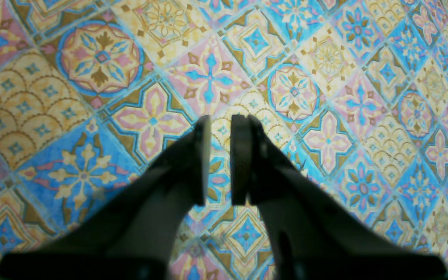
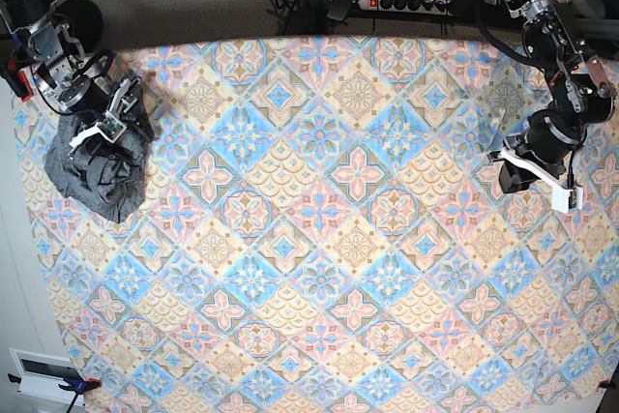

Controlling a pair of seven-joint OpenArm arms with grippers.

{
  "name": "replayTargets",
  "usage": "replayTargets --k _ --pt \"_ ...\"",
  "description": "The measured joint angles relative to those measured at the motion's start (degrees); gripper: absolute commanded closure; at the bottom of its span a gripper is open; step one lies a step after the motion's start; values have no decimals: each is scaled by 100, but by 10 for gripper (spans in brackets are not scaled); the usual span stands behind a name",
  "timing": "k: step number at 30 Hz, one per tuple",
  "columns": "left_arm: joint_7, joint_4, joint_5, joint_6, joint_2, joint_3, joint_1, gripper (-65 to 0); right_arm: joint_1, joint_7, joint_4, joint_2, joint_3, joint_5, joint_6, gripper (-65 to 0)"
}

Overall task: Layout the t-shirt on the table in an organized manner, then fold the t-shirt properly
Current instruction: 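Carry the shirt bundle with the right gripper to the table corner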

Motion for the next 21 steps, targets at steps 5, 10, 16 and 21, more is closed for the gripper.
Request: replayTargets --k 5,10,16,21 --pt "0 0 -7 0 0 2 0 -92 -57 236 2 -2 11 -354 -188 -314" --pt "-2 0 -7 -2 2 2 0 -92 -146 -85 256 35 28 -363 -243 -314" --pt "0 0 17 0 0 2 2 -92 -146 -79 264 42 26 -361 -238 -314" --pt "2 0 15 0 0 2 85 -92 -146 -61 264 44 28 -564 -273 -314"
